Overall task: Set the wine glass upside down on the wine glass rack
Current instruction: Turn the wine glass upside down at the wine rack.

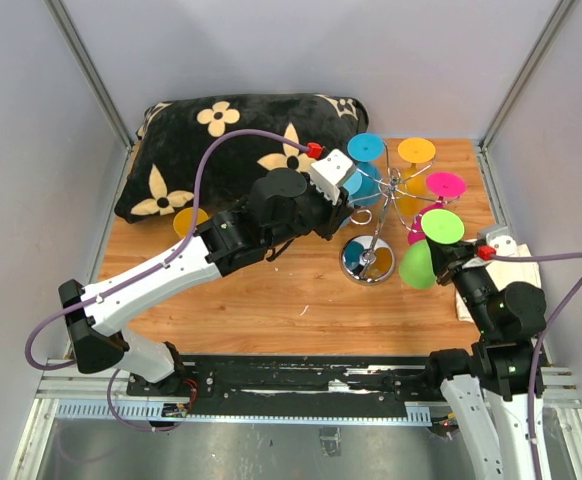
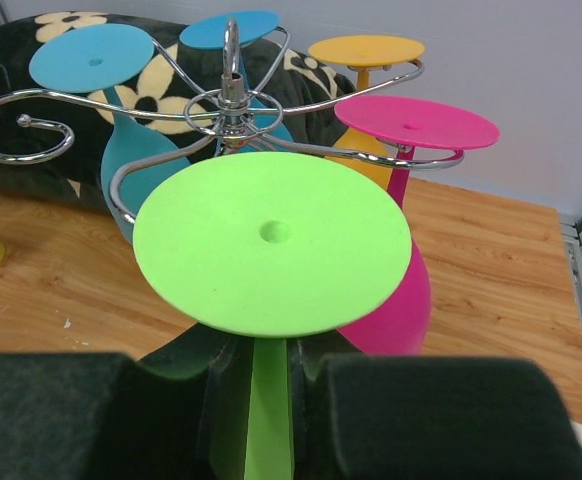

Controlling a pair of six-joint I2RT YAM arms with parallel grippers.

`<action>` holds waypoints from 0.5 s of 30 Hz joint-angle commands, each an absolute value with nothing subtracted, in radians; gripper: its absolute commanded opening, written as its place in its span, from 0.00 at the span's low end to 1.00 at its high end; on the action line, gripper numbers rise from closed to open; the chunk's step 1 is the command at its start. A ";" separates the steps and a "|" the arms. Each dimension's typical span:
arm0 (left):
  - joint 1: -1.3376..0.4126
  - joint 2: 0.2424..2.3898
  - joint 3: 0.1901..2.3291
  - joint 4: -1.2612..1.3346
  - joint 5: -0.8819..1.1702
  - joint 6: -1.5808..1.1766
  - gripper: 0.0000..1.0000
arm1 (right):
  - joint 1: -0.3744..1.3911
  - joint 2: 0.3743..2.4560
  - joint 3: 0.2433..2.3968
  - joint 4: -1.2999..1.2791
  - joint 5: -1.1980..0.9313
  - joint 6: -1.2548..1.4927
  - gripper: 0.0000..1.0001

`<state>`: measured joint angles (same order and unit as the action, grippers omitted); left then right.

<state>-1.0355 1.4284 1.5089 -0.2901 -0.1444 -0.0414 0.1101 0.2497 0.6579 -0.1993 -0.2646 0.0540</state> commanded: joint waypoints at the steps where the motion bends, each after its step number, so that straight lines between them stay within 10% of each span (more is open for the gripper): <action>1: -1.031 1.450 1.523 -0.293 -0.152 -0.020 0.25 | 0.097 0.294 0.701 -0.153 -0.255 0.034 0.01; 15: -1.030 1.480 1.507 -0.288 -0.153 -0.005 0.19 | 0.097 0.377 0.664 -0.032 -0.398 0.011 0.01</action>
<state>-1.0355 1.4475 1.5089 -0.2611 -0.1608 -0.0216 0.1101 0.3679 0.6678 -0.1173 -0.3336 0.0364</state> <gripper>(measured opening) 0.202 0.156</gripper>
